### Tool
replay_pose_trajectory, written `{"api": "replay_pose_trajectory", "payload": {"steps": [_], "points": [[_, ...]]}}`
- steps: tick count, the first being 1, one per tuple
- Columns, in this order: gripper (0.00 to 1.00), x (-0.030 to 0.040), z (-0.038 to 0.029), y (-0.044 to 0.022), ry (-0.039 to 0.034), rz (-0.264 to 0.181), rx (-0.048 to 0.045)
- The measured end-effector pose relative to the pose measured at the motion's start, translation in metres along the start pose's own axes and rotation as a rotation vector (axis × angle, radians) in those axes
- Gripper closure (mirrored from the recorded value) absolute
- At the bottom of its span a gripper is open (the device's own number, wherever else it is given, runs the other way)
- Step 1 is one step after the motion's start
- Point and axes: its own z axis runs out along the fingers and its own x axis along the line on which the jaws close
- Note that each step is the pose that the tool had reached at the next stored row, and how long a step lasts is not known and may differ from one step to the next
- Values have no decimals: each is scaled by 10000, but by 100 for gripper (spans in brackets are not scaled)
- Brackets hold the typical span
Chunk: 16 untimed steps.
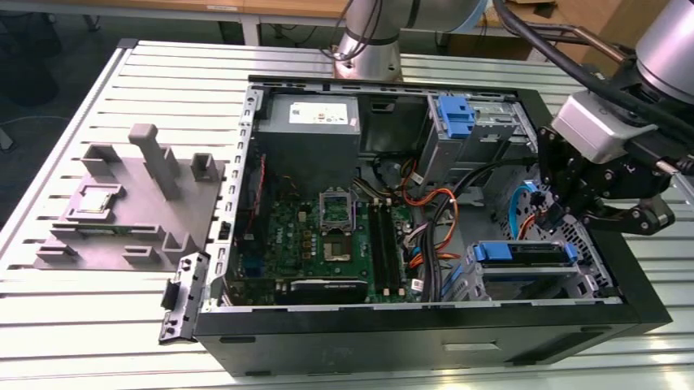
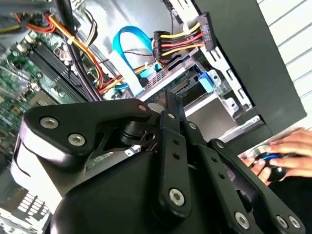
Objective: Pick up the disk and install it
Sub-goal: 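Insert the first disk wire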
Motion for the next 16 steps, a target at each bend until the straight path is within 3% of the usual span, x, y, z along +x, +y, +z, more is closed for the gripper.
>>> {"api": "replay_pose_trajectory", "payload": {"steps": [5,7,10,12,16], "points": [[90,0,0,-1,-7,-818,31],[90,1,1,0,59,-988,183],[90,1,0,0,227,-1022,543],[90,1,0,0,316,-1035,731],[90,0,-1,-1,340,-1431,839]]}}
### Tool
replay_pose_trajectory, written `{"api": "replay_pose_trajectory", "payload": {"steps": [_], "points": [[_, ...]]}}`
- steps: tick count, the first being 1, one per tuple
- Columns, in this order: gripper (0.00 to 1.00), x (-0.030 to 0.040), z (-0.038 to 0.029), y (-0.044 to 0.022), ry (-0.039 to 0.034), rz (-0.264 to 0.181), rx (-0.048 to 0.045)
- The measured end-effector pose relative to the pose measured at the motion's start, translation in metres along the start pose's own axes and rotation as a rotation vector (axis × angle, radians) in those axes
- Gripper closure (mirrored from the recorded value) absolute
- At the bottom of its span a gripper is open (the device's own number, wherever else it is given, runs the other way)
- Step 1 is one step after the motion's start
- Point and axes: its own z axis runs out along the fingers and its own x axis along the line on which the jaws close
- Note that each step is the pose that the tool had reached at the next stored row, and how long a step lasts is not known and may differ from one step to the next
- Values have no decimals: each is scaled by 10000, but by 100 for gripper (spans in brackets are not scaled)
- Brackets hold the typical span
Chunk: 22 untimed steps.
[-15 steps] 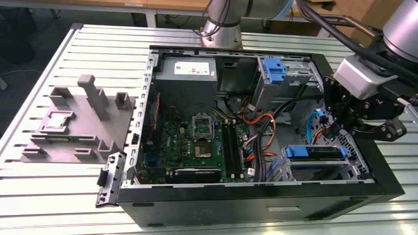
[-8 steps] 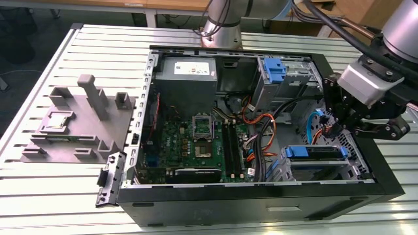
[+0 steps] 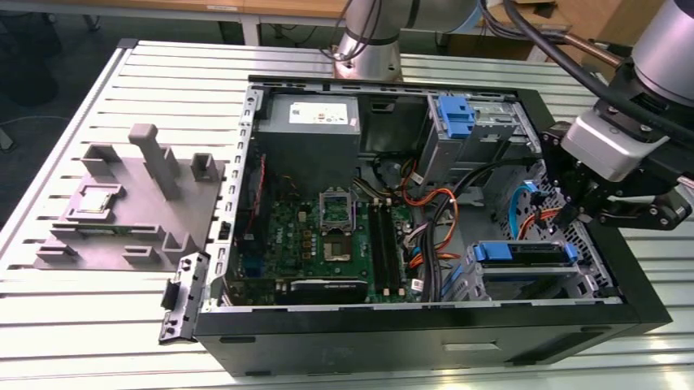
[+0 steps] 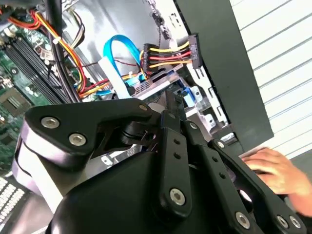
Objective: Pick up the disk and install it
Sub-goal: 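Insert the first disk wire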
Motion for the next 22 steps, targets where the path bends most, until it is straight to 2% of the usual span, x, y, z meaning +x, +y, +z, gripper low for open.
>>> {"api": "replay_pose_trajectory", "payload": {"steps": [4,18,20,22], "points": [[90,0,2,0,-27,-418,52],[90,0,2,1,-31,-513,65],[90,0,3,2,2,-560,131],[90,-1,1,0,66,-587,235]]}}
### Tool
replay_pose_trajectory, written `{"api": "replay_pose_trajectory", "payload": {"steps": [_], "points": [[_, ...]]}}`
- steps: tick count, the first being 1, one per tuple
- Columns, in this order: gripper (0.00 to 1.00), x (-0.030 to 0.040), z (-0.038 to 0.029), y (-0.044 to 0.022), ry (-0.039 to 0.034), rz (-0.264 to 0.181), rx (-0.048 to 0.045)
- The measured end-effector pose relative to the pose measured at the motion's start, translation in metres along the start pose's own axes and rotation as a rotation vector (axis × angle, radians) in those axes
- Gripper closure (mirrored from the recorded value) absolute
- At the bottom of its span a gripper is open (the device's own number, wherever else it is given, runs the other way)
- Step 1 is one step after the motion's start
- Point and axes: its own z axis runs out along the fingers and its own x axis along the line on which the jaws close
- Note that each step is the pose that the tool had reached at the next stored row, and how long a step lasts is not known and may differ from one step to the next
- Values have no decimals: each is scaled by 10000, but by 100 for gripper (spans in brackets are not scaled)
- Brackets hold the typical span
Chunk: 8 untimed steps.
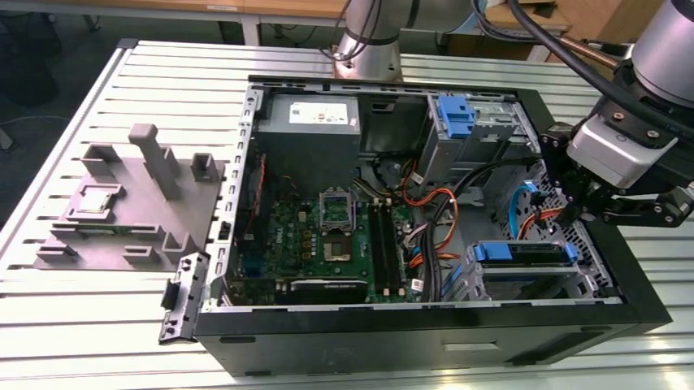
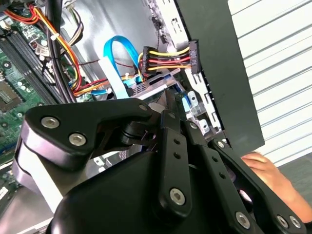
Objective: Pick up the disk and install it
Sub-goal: 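Insert the first disk wire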
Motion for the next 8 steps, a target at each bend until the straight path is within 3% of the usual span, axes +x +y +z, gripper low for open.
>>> {"api": "replay_pose_trajectory", "payload": {"steps": [4,7,8], "points": [[90,-26,-6,-19,106,-10,102],[90,-67,-7,-47,244,-31,61],[90,-84,-7,-59,332,-46,6]]}}
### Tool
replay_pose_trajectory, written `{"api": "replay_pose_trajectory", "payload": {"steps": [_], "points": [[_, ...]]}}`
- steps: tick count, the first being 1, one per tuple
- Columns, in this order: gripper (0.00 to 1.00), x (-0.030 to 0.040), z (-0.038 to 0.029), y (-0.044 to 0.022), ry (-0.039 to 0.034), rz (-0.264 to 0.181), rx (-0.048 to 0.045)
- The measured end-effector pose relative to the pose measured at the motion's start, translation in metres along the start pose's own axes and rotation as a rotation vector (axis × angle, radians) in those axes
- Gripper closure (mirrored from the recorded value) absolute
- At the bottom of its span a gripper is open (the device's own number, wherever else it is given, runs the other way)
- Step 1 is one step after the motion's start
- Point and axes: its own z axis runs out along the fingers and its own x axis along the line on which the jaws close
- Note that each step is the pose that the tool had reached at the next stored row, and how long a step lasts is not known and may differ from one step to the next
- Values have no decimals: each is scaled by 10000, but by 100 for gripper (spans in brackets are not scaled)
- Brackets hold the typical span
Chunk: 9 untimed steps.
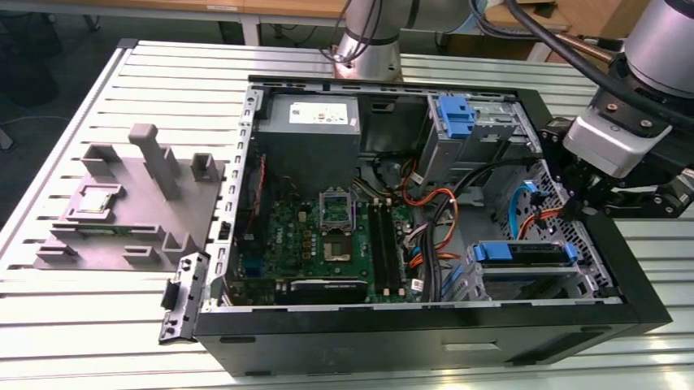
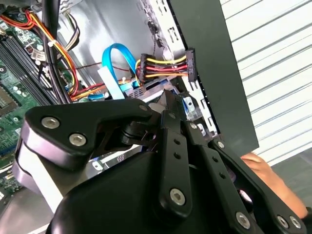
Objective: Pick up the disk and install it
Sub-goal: 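Insert the first disk wire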
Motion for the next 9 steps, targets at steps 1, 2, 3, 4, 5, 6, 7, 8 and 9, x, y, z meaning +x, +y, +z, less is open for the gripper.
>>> {"api": "replay_pose_trajectory", "payload": {"steps": [1,2,3,4,5,6,7,8,9], "points": [[90,-19,1,-14,119,-23,-81],[90,-37,1,-27,246,-46,-166],[90,-54,1,-39,383,-71,-258],[90,-68,1,-49,505,-95,-340],[90,-74,1,-54,568,-110,-381],[90,-75,1,-55,584,-144,-380],[90,-75,1,-55,581,-218,-367],[90,-76,1,-55,561,-451,-330],[90,-75,1,-55,546,-584,-313]]}}
